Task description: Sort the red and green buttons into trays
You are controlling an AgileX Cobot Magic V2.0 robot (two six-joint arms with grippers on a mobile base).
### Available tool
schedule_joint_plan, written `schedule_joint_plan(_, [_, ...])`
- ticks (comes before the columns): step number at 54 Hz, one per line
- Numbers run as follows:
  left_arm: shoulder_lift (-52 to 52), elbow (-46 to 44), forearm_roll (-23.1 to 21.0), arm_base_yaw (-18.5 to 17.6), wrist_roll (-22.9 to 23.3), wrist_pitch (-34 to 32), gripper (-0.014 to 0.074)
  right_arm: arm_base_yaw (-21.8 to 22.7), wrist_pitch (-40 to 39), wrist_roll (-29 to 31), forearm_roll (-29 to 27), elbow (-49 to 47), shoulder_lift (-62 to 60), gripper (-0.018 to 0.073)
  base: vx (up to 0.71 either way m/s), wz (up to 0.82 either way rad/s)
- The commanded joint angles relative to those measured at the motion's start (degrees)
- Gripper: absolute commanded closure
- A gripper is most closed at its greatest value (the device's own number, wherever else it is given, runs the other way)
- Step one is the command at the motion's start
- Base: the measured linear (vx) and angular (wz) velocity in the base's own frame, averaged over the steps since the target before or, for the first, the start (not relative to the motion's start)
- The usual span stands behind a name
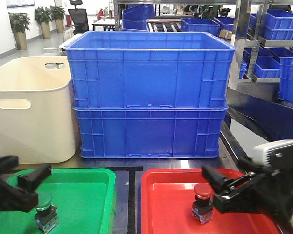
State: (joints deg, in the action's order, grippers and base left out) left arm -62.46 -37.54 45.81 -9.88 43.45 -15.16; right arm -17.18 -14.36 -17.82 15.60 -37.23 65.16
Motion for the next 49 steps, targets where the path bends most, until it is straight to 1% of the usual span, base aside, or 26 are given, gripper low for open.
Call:
schedule_joint_plan(1, [7.35, -1.84, -1.20, -0.14, 0.40, -3.17, 0.0013, 0.02, 2.47, -0.49, 0.14, -1.22, -7.87, -0.0014, 0.00, 0.00])
schedule_joint_plan(5, [13.09, -1.73, -1.20, -0.14, 0.40, -3.03, 0.0031, 0.02, 5.01, -0.30, 1.22, 0.86, -14.95, -0.0014, 0.00, 0.00])
schedule_joint_plan(11, [21.35, 1.07, -1.20, -0.14, 0.62, -2.57, 0.0065, 0.02, 5.02, -0.36, 3.08, 6.04, -23.64, -0.0014, 0.00, 0.00])
schedule_joint_plan(13, [24.91, 3.68, -1.20, -0.14, 0.62, -1.92, 0.0077, 0.02, 5.02, -0.36, 3.08, 7.89, -26.95, -0.0014, 0.00, 0.00])
schedule_joint_plan(20, [34.03, 12.94, -1.25, -0.14, 0.62, -0.11, 0.0102, 0.02, 5.02, -0.31, 3.08, 11.88, -32.99, -0.0014, 0.00, 0.00])
schedule_joint_plan(26, [41.38, 18.04, -1.30, -0.14, 0.62, -2.07, 0.0113, 0.02, 5.43, -0.39, 3.04, 13.54, -35.08, -0.0014, 0.00, 0.00])
schedule_joint_plan(35, [48.94, 18.95, -1.25, -0.14, 0.39, -3.00, 0.0115, 0.02, 6.31, -0.39, 3.04, 13.75, -35.21, -0.0014, 0.00, 0.00])
schedule_joint_plan(49, [50.52, 18.95, -1.19, -0.14, 0.39, -2.36, 0.0115, 0.02, 6.31, -0.39, 3.04, 13.75, -35.21, -0.0014, 0.00, 0.00])
